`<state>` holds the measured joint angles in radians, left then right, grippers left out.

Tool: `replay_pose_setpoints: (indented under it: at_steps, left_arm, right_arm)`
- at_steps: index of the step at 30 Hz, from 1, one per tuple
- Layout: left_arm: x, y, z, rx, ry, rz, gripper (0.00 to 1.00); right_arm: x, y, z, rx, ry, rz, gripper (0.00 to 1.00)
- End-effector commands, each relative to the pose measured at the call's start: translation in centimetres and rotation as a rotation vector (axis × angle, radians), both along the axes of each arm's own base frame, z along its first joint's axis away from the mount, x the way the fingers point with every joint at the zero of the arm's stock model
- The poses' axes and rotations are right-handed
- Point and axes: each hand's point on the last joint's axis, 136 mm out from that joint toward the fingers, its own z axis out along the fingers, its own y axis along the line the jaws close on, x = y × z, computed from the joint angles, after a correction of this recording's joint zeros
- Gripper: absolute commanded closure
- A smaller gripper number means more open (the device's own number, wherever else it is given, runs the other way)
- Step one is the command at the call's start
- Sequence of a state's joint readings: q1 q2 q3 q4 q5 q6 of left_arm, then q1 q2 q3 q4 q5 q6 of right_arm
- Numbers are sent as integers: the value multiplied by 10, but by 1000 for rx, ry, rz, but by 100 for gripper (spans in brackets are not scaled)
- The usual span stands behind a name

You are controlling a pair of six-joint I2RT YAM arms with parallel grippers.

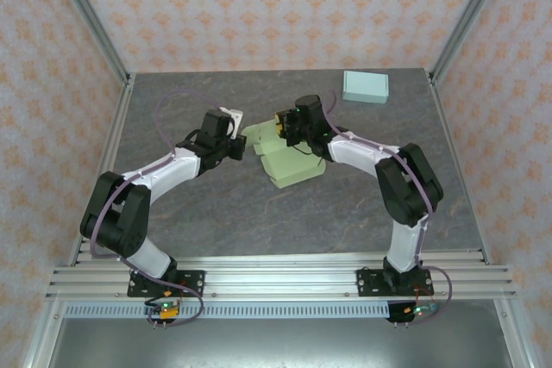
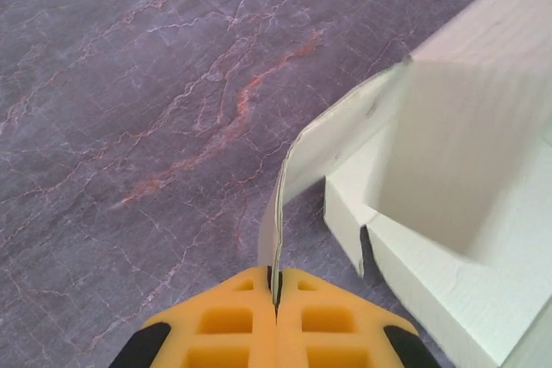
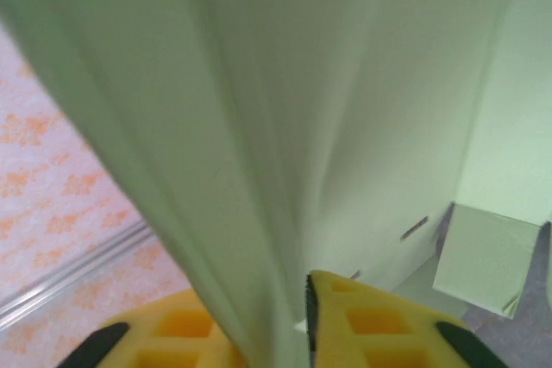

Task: Fold the paper box

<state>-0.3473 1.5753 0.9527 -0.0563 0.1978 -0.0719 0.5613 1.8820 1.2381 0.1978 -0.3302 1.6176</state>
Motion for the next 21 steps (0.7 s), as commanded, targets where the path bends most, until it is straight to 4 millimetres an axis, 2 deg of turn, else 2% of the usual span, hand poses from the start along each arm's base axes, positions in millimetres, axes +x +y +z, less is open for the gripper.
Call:
replay_pose_setpoints:
  at_steps: [1,7,10,11,14,21]
  left_arm:
    - [-1,2,5,-8,-7,39,100]
    - [-3,-8,16,-102,-39,24,87]
    - [-9,-10,27,-158,-91,-13,66]
    - [-10,-7,30,-172,-116,-12,60]
    - [-11,4,33,-226,-170,3,53]
    - [-26,17,22,-327,-262,42,47]
  right_arm:
    - [8,2,8,38,-36,-23,82]
    - [1,-5,-11,20,-66,-40,93]
    - [0,-6,-19,30,-81,-22,93]
    - [2,-6,-18,37,-96,-6,93]
    - [6,-5,-11,55,-161,46,93]
    - [2,5,16,177,-345,191,95]
